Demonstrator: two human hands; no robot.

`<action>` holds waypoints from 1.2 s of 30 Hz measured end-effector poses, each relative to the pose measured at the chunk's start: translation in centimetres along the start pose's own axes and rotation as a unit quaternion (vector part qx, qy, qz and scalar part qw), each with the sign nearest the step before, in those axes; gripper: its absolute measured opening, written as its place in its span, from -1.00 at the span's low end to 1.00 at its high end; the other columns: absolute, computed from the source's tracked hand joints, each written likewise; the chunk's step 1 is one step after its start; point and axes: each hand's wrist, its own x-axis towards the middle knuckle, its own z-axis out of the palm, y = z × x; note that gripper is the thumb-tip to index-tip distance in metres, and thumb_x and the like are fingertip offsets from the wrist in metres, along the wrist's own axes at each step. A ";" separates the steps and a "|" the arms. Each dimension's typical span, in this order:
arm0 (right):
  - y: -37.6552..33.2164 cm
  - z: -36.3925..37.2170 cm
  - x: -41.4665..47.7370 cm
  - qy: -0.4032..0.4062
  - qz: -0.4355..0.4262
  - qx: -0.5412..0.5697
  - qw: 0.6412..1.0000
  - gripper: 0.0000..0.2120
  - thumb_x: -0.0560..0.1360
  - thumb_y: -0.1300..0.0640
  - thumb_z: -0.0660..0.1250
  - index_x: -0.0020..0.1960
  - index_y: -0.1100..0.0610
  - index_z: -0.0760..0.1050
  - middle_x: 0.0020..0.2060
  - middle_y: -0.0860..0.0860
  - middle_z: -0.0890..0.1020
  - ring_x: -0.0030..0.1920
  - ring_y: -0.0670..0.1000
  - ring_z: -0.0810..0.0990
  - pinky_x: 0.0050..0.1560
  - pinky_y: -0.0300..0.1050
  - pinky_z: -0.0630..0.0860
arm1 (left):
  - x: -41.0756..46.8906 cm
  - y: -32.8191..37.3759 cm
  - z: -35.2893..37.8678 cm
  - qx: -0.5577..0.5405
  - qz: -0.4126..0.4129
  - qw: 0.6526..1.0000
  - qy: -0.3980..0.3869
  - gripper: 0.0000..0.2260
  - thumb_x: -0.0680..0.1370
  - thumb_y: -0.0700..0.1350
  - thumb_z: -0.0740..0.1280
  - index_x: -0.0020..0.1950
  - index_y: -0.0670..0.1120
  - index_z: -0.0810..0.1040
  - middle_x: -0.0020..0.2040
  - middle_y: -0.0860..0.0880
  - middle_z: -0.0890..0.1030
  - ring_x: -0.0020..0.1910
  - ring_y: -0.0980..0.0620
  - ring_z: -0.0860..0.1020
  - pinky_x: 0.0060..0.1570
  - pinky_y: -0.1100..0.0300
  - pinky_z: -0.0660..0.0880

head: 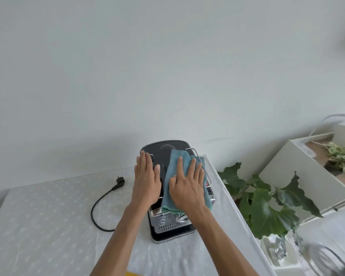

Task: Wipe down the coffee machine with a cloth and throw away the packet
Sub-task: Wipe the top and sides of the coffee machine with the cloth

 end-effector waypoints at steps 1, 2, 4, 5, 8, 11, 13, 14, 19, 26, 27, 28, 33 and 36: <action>-0.2 0.1 -0.1 0.003 0.007 -0.001 1.000 -0.32 0.56 -0.03 -0.19 0.65 0.09 -0.20 0.60 0.32 -0.16 0.61 0.29 -0.20 0.60 0.17 -0.23 | -0.1 -0.1 0.0 -0.005 0.001 1.000 0.002 -0.47 0.70 0.00 -0.09 0.60 -0.17 -0.16 0.62 -0.08 -0.22 0.60 -0.03 -0.23 0.56 0.09 -0.22; -0.2 0.2 -0.1 0.004 0.014 0.000 1.000 -0.31 0.54 -0.03 -0.21 0.65 0.10 -0.20 0.60 0.33 -0.15 0.61 0.29 -0.18 0.60 0.17 -0.22 | -0.1 -0.2 0.0 -0.008 0.001 1.000 0.002 -0.48 0.70 0.00 -0.09 0.60 -0.17 -0.15 0.62 -0.08 -0.22 0.60 -0.03 -0.22 0.56 0.09 -0.22; -0.3 0.2 -0.3 0.002 0.029 -0.001 1.000 -0.30 0.54 -0.04 -0.22 0.65 0.13 -0.20 0.59 0.36 -0.14 0.61 0.31 -0.16 0.60 0.17 -0.20 | 0.0 -0.3 0.0 -0.004 0.005 1.000 0.005 -0.48 0.70 0.00 -0.09 0.60 -0.17 -0.15 0.62 -0.08 -0.22 0.60 -0.03 -0.22 0.56 0.09 -0.21; -0.3 0.1 -0.4 0.000 0.035 -0.004 0.999 -0.31 0.56 -0.04 -0.22 0.65 0.14 -0.20 0.58 0.37 -0.14 0.61 0.33 -0.15 0.60 0.17 -0.19 | 0.0 -0.3 0.0 0.001 0.008 1.000 0.009 -0.48 0.70 0.00 -0.10 0.60 -0.17 -0.15 0.62 -0.08 -0.21 0.60 -0.03 -0.21 0.56 0.08 -0.21; -0.4 -0.1 -0.8 0.000 0.044 -0.015 0.999 -0.37 0.65 -0.02 -0.12 0.64 0.17 -0.20 0.57 0.41 -0.12 0.61 0.34 -0.12 0.60 0.17 -0.16 | -0.1 -0.5 0.1 0.003 0.012 1.000 0.018 -0.47 0.70 0.01 -0.10 0.60 -0.16 -0.16 0.62 -0.07 -0.20 0.60 -0.03 -0.20 0.56 0.10 -0.20; -0.6 -0.2 -1.0 -0.003 0.051 -0.016 0.999 -0.37 0.67 -0.01 -0.09 0.64 0.17 -0.20 0.57 0.42 -0.12 0.60 0.34 -0.11 0.60 0.17 -0.14 | -0.1 -0.6 0.3 -0.004 0.013 1.000 0.021 -0.47 0.69 0.01 -0.11 0.61 -0.14 -0.16 0.62 -0.06 -0.20 0.60 -0.01 -0.21 0.54 0.13 -0.23; -0.6 -0.2 -0.8 -0.006 0.052 -0.020 0.998 -0.37 0.66 -0.02 -0.11 0.65 0.16 -0.21 0.57 0.41 -0.11 0.60 0.35 -0.09 0.60 0.19 -0.12 | 0.1 -0.7 0.4 -0.010 0.011 1.000 0.020 -0.48 0.69 0.01 -0.10 0.60 -0.13 -0.17 0.62 -0.06 -0.21 0.60 -0.01 -0.21 0.54 0.14 -0.24; -0.6 -0.1 -0.7 -0.006 0.050 -0.024 0.998 -0.37 0.65 -0.03 -0.13 0.65 0.15 -0.20 0.57 0.40 -0.10 0.60 0.36 -0.08 0.60 0.20 -0.11 | 0.1 -0.7 0.5 -0.012 0.011 1.000 0.021 -0.48 0.69 0.01 -0.10 0.60 -0.13 -0.16 0.62 -0.06 -0.20 0.60 -0.01 -0.21 0.54 0.14 -0.24; -0.4 -0.6 -0.4 -0.021 0.024 -0.012 0.999 -0.39 0.68 -0.02 -0.11 0.65 0.10 -0.23 0.60 0.33 -0.14 0.61 0.33 -0.15 0.59 0.18 -0.15 | 0.2 -0.8 0.6 -0.025 0.010 0.999 0.018 -0.48 0.70 0.00 -0.09 0.61 -0.13 -0.15 0.62 -0.06 -0.19 0.60 -0.01 -0.20 0.54 0.13 -0.22; -0.8 -0.5 -1.3 -0.036 0.027 -0.020 0.999 -0.38 0.68 -0.03 -0.08 0.64 0.14 -0.22 0.58 0.37 -0.12 0.59 0.39 -0.12 0.58 0.24 -0.10 | 0.1 -0.8 0.6 -0.033 0.010 0.999 0.021 -0.48 0.69 0.00 -0.09 0.61 -0.12 -0.15 0.62 -0.05 -0.19 0.60 -0.01 -0.20 0.53 0.13 -0.23; -1.3 -0.5 -1.1 -0.027 0.042 -0.014 0.999 -0.38 0.68 -0.03 -0.07 0.65 0.15 -0.20 0.58 0.39 -0.11 0.58 0.41 -0.11 0.58 0.26 -0.09 | 0.1 -0.7 0.6 -0.035 0.010 0.999 0.022 -0.48 0.69 0.00 -0.09 0.61 -0.12 -0.15 0.62 -0.05 -0.19 0.60 -0.01 -0.20 0.53 0.13 -0.23; -1.7 -0.4 -0.9 -0.022 0.055 -0.008 0.998 -0.37 0.68 -0.03 -0.07 0.65 0.16 -0.19 0.58 0.40 -0.10 0.58 0.42 -0.11 0.58 0.27 -0.10 | 0.1 -0.7 0.6 -0.036 0.011 0.999 0.023 -0.48 0.69 0.00 -0.09 0.61 -0.12 -0.15 0.62 -0.05 -0.19 0.60 -0.01 -0.20 0.53 0.13 -0.23; -1.7 -0.6 -1.0 -0.015 0.081 -0.017 0.996 -0.32 0.68 -0.15 -0.03 0.65 0.15 -0.18 0.54 0.48 -0.10 0.58 0.41 -0.10 0.59 0.24 -0.11 | 0.0 -1.0 0.2 -0.035 0.023 0.999 0.010 -0.48 0.70 0.01 -0.09 0.61 -0.10 -0.16 0.62 -0.04 -0.20 0.59 0.01 -0.22 0.54 0.12 -0.23; -1.8 -0.5 -0.9 -0.010 0.096 -0.022 0.995 -0.31 0.67 -0.17 -0.06 0.65 0.15 -0.20 0.52 0.51 -0.09 0.57 0.45 -0.06 0.58 0.27 -0.09 | 0.7 -1.3 -0.1 -0.007 0.029 0.999 -0.013 -0.48 0.70 0.00 -0.10 0.61 -0.11 -0.18 0.62 -0.05 -0.22 0.59 0.01 -0.25 0.55 0.10 -0.24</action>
